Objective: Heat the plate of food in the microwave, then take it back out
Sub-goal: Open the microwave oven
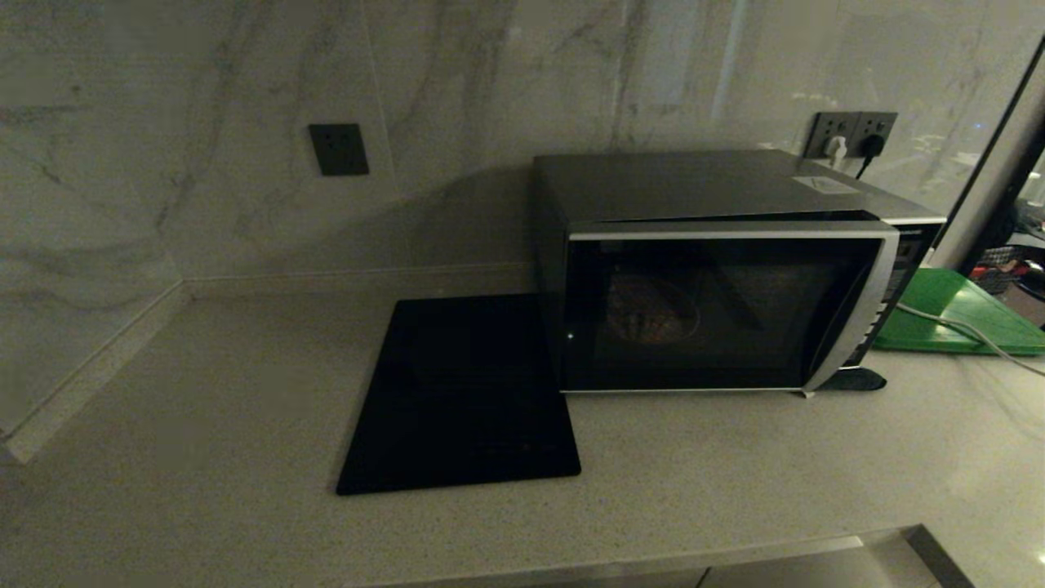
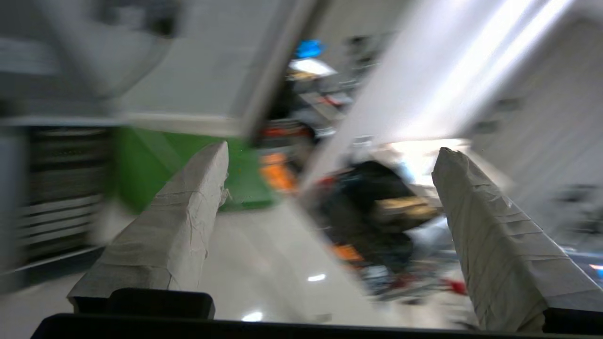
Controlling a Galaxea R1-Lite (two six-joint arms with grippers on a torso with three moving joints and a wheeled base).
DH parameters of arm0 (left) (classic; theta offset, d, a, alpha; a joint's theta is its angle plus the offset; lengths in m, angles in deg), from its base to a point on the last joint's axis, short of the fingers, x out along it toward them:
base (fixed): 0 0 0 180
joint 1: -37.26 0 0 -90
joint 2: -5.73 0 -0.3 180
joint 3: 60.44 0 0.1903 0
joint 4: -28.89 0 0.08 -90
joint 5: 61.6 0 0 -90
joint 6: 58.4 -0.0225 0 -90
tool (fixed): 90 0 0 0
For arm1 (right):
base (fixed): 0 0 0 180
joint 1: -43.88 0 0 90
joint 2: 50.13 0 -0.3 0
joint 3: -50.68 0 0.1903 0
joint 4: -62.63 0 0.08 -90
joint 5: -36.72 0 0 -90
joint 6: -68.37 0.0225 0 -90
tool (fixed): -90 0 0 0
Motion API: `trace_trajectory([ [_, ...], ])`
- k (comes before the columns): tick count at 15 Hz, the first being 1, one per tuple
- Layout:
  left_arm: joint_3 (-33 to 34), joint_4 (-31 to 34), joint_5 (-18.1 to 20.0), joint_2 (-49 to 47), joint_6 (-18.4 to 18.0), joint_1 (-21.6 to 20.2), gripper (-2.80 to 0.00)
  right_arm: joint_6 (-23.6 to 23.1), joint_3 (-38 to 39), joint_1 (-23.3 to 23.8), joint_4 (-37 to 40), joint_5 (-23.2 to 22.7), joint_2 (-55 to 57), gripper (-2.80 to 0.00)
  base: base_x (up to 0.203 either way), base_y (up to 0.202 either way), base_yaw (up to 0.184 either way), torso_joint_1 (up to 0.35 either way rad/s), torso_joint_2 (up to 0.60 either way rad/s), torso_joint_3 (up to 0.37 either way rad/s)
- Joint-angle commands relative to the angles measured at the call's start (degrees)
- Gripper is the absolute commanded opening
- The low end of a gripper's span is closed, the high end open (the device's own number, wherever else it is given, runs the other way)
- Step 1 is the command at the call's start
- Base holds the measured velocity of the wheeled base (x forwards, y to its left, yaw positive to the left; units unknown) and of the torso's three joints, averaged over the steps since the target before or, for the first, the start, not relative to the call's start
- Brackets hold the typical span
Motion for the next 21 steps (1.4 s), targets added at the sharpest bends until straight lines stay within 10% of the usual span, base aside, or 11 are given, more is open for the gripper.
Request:
trace_trajectory([
  [1,0.0,0.0,0.0,0.0,0.0,0.0,-2.80,0.7,-0.2,-0.9,2.0,0.6,0.3,0.00,0.000,0.000,0.000,0.000,0.00,0.000],
  [15,0.0,0.0,-0.1,0.0,0.0,0.0,-2.80,6.0,-1.5,-1.6,0.4,1.1,7.6,0.00,0.000,0.000,0.000,0.000,0.00,0.000],
  [19,0.0,0.0,0.0,0.0,0.0,0.0,-2.80,8.9,-8.1,-1.6,14.5,-0.4,8.1,-0.06,0.000,0.000,0.000,0.000,0.00,0.000],
  [20,0.0,0.0,0.0,0.0,0.0,0.0,-2.80,10.5,-12.0,-1.6,20.2,-1.5,8.7,-2.80,0.000,0.000,0.000,0.000,0.00,0.000],
  [21,0.0,0.0,-0.1,0.0,0.0,0.0,-2.80,12.5,-16.2,-1.6,26.6,-3.5,9.4,-2.80,0.000,0.000,0.000,0.000,0.00,0.000],
])
